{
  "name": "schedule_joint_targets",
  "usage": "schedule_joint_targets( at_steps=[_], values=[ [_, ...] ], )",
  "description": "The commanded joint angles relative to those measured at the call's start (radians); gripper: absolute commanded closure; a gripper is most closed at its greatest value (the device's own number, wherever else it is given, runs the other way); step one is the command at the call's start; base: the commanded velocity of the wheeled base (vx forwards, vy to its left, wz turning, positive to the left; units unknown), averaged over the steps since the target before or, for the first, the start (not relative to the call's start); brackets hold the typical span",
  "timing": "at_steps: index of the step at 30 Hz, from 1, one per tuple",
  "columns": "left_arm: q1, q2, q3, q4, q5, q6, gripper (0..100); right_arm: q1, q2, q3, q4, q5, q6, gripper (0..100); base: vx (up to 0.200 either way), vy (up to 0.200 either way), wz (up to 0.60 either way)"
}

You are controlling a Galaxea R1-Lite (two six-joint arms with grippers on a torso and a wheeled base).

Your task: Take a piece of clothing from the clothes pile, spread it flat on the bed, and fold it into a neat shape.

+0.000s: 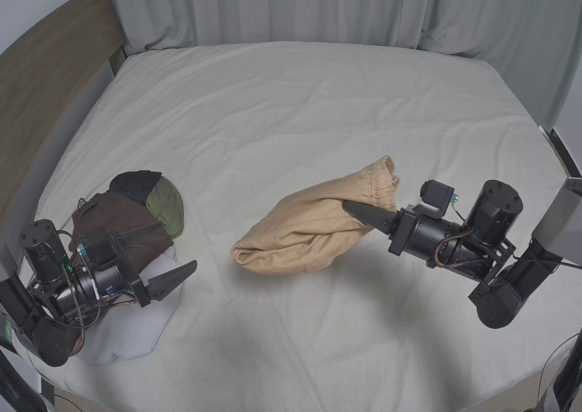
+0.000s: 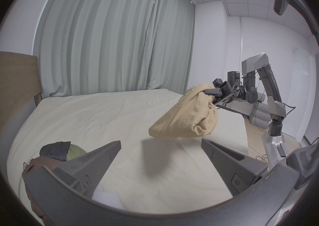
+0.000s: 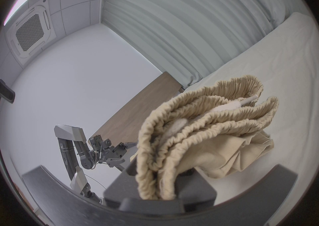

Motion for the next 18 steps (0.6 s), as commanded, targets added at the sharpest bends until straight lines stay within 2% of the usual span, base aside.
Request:
schedule_joint_targets(
  at_steps=[1, 6, 13, 18],
  values=[
    [0.000, 0.003, 0.001, 0.000, 0.000, 0.000, 0, -0.011, 0.055, -0.065, 0.001, 0.014, 0.012, 100, 0.000, 0.000, 0.00],
    [-0.002, 0.007, 0.002, 0.000, 0.000, 0.000, 0, -0.029, 0.104, -0.137, 0.001, 0.034, 0.023, 100, 0.000, 0.000, 0.00],
    [-0.002, 0.010, 0.004, 0.000, 0.000, 0.000, 0, -0.054, 0.154, -0.252, 0.007, 0.043, 0.081, 100, 0.000, 0.000, 0.00],
    [-0.002, 0.012, 0.005, 0.000, 0.000, 0.000, 0, -0.074, 0.207, -0.305, 0.008, 0.043, 0.084, 100, 0.000, 0.000, 0.00]
  ],
)
